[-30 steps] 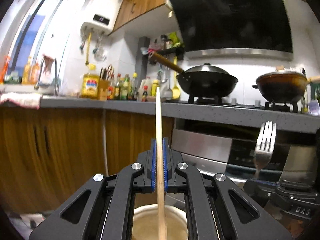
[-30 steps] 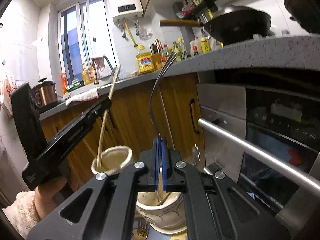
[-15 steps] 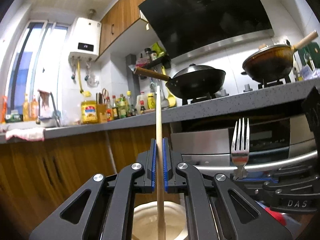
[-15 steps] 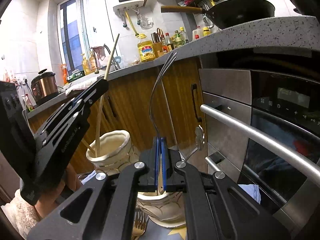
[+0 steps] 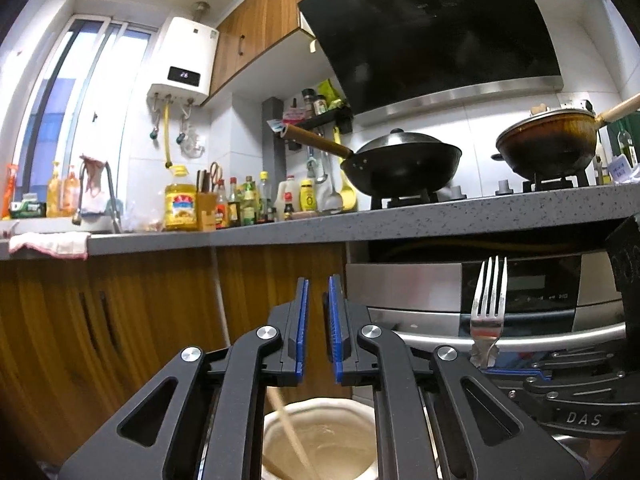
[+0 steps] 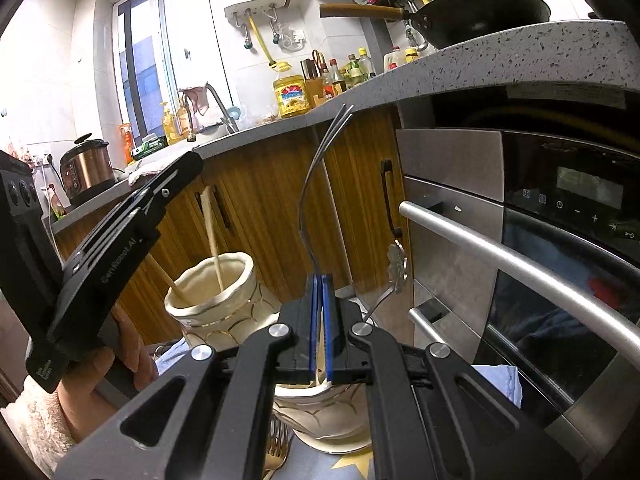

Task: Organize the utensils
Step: 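Lower the chopstick into the tall cup with the left tool while the right tool carries the fork, then lower the silver fork into the small cup and open the right tool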

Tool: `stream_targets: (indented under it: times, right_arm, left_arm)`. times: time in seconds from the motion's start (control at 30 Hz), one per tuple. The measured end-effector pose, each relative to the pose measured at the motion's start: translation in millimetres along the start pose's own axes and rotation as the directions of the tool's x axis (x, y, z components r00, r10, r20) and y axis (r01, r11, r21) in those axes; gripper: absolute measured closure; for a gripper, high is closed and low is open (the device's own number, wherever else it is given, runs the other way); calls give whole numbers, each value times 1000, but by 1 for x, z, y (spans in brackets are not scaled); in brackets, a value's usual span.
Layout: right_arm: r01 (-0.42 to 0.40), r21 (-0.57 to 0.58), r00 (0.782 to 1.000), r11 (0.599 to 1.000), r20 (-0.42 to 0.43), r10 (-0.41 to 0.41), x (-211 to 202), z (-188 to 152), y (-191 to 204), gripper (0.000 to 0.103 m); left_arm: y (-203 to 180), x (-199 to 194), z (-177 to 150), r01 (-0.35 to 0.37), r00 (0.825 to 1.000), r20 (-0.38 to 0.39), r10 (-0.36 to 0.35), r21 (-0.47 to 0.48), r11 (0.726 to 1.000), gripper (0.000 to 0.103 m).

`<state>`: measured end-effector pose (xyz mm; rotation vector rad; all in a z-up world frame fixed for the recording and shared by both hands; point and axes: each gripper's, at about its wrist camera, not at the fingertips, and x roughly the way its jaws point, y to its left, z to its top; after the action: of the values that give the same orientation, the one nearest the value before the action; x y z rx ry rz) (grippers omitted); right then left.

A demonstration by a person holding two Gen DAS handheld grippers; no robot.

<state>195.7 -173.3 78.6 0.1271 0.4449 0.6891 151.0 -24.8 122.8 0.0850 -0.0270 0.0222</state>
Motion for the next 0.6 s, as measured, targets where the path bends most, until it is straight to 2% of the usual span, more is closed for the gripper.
stream_targets:
  times: [0.2, 0.43, 0.6]
  right_arm:
    - [-6, 5, 1000, 1000, -24, 6, 7, -2, -3, 101]
    - [23, -6, 997, 1000, -77, -23, 17, -11, -2, 100]
    - [35, -11, 993, 999, -109, -36, 25, -18, -2, 100]
  left_arm:
    - [1, -9, 1, 13, 1000, -14, -13, -2, 1000, 91]
    - [3, -19, -1, 13, 999, -36, -13, -7, 1000, 90]
    - [7, -27, -4, 13, 999, -46, -14, -31, 999, 85]
